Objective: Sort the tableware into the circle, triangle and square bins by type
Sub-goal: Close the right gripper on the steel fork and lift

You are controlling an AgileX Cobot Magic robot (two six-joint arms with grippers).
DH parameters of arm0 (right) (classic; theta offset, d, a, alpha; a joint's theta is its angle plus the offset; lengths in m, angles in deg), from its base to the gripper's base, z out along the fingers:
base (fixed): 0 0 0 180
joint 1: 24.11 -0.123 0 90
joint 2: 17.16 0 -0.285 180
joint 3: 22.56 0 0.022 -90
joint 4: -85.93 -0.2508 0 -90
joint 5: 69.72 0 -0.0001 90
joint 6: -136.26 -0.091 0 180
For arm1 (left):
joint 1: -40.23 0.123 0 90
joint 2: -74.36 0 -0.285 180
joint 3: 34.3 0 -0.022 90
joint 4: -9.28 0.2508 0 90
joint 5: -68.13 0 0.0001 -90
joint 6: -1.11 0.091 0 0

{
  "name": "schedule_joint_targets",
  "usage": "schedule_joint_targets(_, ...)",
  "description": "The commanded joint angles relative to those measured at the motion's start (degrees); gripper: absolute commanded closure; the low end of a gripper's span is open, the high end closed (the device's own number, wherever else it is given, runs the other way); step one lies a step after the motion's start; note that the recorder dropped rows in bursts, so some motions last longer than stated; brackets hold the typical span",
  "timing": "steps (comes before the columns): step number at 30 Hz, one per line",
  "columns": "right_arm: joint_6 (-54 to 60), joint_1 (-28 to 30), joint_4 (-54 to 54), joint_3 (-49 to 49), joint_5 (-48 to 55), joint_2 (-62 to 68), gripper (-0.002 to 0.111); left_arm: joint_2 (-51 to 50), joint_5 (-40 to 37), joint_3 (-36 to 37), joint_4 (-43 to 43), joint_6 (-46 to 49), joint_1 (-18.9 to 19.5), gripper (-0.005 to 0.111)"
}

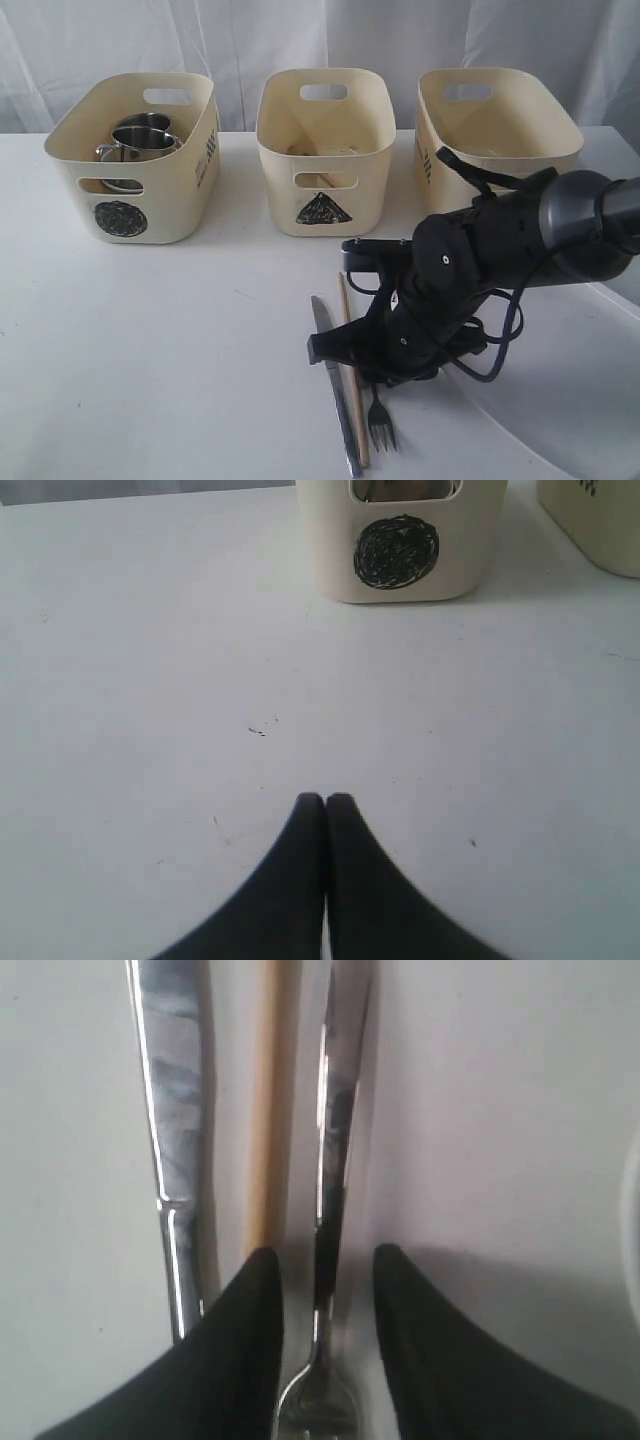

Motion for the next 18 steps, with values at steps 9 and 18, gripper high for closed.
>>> schedule_joint_targets(9, 0.3, 0.0, -0.1, -0.4, 1.3, 2.6, 0.108, 0.2, -0.1, 0.3, -0.6, 0.0, 0.2, 0.106)
schedule_joint_targets(18, 0.3, 0.0, -0.1, -0.4, 1.8, -0.5, 0.108, 0.2, -0.1, 0.3, -0.6, 0.0, 0.2, 0.106)
